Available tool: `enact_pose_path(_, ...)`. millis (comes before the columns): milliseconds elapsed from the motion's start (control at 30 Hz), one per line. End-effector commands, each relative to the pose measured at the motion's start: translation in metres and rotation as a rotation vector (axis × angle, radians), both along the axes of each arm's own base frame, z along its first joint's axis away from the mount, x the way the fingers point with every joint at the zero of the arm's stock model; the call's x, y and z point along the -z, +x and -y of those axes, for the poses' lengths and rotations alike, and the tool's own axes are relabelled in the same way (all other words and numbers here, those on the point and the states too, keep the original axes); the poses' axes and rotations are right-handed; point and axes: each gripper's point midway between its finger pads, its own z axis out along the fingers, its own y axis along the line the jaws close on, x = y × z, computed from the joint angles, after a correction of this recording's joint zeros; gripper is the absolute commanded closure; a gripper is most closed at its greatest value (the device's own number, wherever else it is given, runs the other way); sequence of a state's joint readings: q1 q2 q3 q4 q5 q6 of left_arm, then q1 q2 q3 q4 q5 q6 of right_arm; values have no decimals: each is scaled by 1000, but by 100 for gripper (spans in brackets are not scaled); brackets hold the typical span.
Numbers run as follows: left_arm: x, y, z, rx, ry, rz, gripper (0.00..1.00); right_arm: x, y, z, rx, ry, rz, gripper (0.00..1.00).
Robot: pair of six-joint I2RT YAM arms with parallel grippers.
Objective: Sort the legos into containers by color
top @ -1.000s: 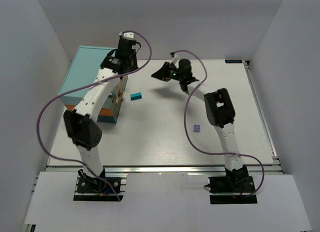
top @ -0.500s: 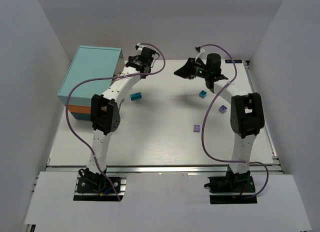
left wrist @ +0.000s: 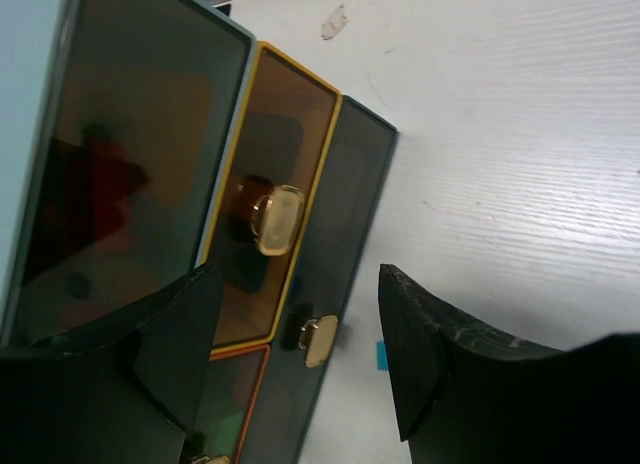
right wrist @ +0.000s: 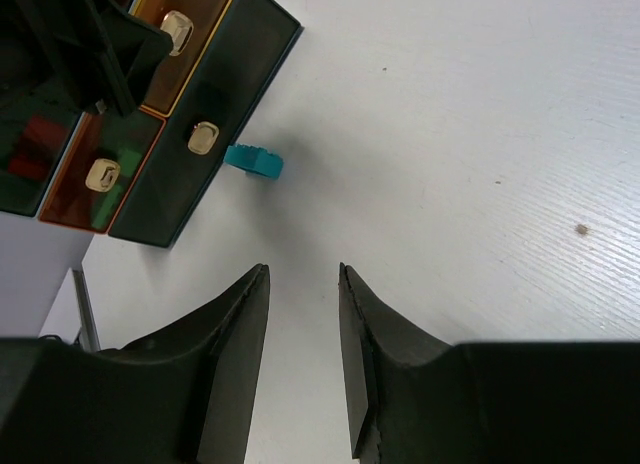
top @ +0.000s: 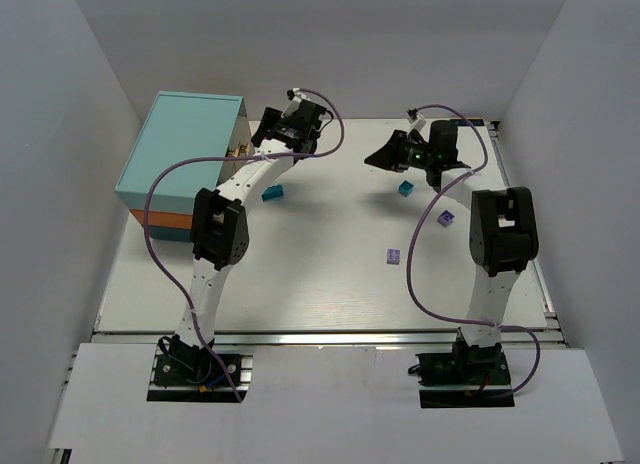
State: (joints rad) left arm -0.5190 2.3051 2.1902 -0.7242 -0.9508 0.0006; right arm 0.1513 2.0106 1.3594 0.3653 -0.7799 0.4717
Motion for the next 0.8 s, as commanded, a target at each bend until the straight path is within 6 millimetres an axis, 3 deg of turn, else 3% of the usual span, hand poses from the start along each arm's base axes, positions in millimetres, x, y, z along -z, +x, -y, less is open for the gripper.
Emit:
enact_pose_path(0,-15,8,-20,-44,41,29,26,-38,-2,6,-11,29,100,60)
enact_pose_path(233,0,12,-21,-28,46,-6,26,-37,5,19,18,30,94,60)
enact_pose_path(600,19,18,-45,-56,29,-47,27,-35,11,36,51,36,78,60)
enact_pose_path(767,30,18,-47,-49,0,-76,29,-34,14,40,58,39,73,60)
